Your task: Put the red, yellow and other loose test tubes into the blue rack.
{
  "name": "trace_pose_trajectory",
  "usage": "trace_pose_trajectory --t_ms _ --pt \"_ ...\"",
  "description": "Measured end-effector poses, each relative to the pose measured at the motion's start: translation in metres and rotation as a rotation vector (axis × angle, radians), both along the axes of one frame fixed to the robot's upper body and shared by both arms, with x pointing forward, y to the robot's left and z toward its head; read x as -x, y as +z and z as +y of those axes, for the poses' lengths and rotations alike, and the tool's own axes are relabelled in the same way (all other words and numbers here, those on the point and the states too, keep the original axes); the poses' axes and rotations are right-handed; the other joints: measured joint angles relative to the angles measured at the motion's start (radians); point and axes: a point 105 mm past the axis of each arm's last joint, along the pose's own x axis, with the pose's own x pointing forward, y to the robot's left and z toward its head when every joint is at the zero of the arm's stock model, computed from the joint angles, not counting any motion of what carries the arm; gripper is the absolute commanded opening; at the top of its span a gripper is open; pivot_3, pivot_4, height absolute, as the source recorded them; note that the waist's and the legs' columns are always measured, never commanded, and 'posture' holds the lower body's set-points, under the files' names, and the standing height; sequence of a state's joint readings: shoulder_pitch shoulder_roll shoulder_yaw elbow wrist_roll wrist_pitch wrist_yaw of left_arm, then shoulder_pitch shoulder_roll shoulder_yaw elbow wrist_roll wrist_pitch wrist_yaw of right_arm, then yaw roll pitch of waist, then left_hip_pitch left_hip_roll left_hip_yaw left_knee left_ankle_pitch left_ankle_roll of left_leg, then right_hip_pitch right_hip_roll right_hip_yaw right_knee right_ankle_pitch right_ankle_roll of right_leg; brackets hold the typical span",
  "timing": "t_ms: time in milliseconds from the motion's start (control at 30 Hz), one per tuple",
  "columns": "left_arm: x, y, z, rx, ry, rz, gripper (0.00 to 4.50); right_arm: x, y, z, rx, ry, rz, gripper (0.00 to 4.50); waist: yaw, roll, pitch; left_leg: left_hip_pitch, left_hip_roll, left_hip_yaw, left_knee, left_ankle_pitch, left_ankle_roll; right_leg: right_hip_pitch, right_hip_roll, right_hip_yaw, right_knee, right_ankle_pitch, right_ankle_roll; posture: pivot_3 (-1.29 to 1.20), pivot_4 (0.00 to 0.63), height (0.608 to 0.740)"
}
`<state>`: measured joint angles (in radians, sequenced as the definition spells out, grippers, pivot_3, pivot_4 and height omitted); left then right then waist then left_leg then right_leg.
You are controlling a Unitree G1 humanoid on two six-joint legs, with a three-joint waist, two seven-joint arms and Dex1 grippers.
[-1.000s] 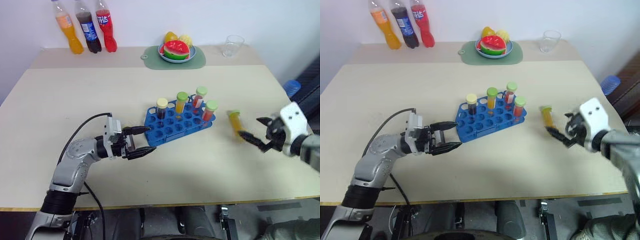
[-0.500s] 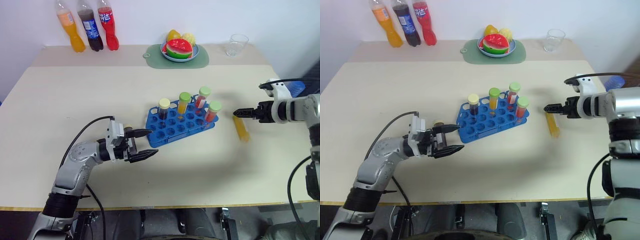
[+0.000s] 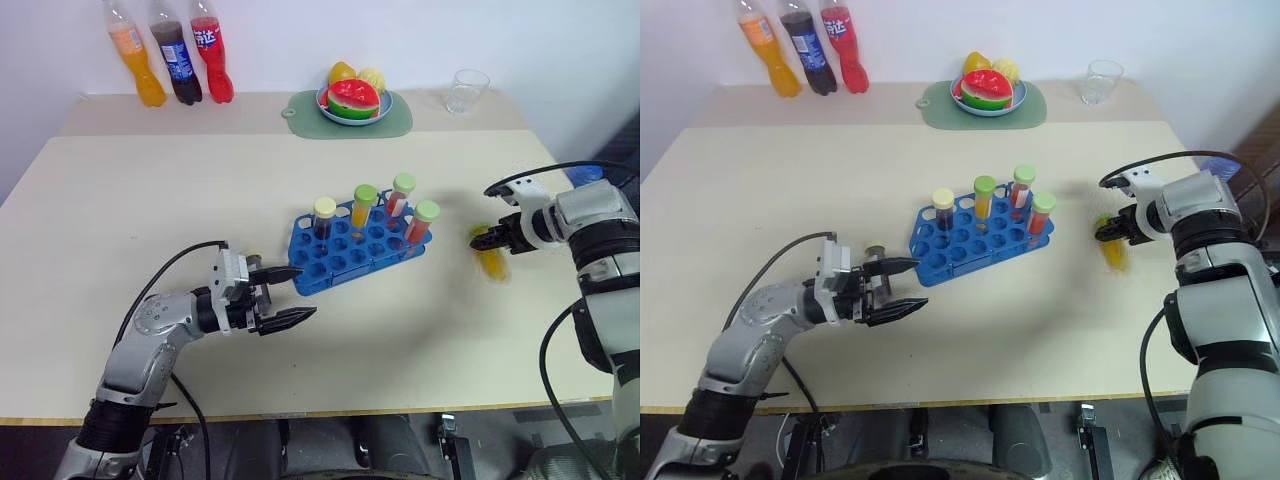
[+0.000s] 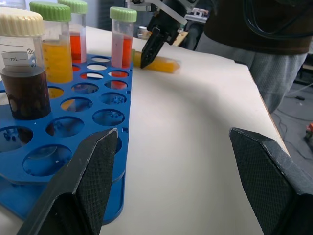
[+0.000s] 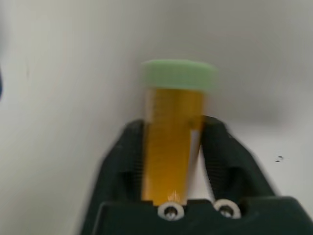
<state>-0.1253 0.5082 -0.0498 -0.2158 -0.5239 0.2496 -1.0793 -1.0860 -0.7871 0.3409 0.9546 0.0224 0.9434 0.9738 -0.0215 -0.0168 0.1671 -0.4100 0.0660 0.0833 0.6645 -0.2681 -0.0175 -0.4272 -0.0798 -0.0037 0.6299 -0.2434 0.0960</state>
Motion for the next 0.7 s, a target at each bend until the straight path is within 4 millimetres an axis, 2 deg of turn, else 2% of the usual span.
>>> trace_pose_trajectory --t_ms 133,233,300,367,533,633,700 --pt "0.000 0.001 0.000 0.004 0.004 0.000 3.76 0.002 -0.002 -0.007 0.045 0.066 -0.044 1.12 0.003 -0.001 -0.001 0.000 0.000 0.000 0.000 0.000 0.000 0.001 0.000 0.000 0.000 0.000 0.000 0.00 0.150 0.740" --pt "0.000 0.002 -0.001 0.009 0.005 -0.005 3.76 0.009 -0.005 -0.014 0.155 0.185 -0.156 1.12 0.013 -0.003 -0.002 0.000 -0.001 0.000 0.001 0.000 0.000 0.002 -0.001 0.000 -0.001 0.000 0.000 0.00 0.150 0.740" --pt "0.000 0.003 -0.002 0.010 0.003 -0.009 3.76 0.021 -0.007 -0.013 0.157 0.217 -0.246 1.12 0.021 -0.003 -0.002 0.000 -0.001 0.000 0.001 0.000 0.000 0.002 -0.002 0.000 -0.001 0.000 0.000 0.00 0.150 0.740" --pt "0.000 0.004 -0.002 0.012 0.002 -0.011 3.76 0.043 -0.004 -0.011 0.127 0.249 -0.339 1.12 0.037 -0.003 -0.002 0.000 -0.001 -0.001 0.001 0.000 0.000 0.002 -0.001 -0.001 -0.001 0.001 0.003 0.00 0.150 0.740" --pt "-0.005 0.003 -0.003 0.009 -0.031 -0.006 3.76 0.114 -0.013 0.012 0.093 0.434 -0.490 1.12 0.045 -0.003 -0.002 0.000 -0.001 -0.003 0.000 0.000 0.000 0.003 -0.001 -0.002 -0.001 0.000 0.005 0.00 0.150 0.740" --pt "-0.012 0.004 -0.001 0.002 -0.047 -0.010 3.76 0.137 -0.010 0.045 -0.006 0.522 -0.639 1.12 0.027 -0.003 -0.002 0.001 -0.001 -0.003 0.001 0.000 0.000 0.003 0.000 -0.001 -0.001 -0.002 0.002 0.00 0.150 0.740" --pt "-0.015 0.006 -0.003 0.002 -0.062 -0.021 3.76 0.139 0.001 0.065 -0.067 0.548 -0.736 1.12 0.012 -0.002 -0.002 0.002 -0.001 -0.003 0.001 0.000 -0.001 0.004 0.000 -0.001 0.000 -0.001 0.001 0.00 0.150 0.740"
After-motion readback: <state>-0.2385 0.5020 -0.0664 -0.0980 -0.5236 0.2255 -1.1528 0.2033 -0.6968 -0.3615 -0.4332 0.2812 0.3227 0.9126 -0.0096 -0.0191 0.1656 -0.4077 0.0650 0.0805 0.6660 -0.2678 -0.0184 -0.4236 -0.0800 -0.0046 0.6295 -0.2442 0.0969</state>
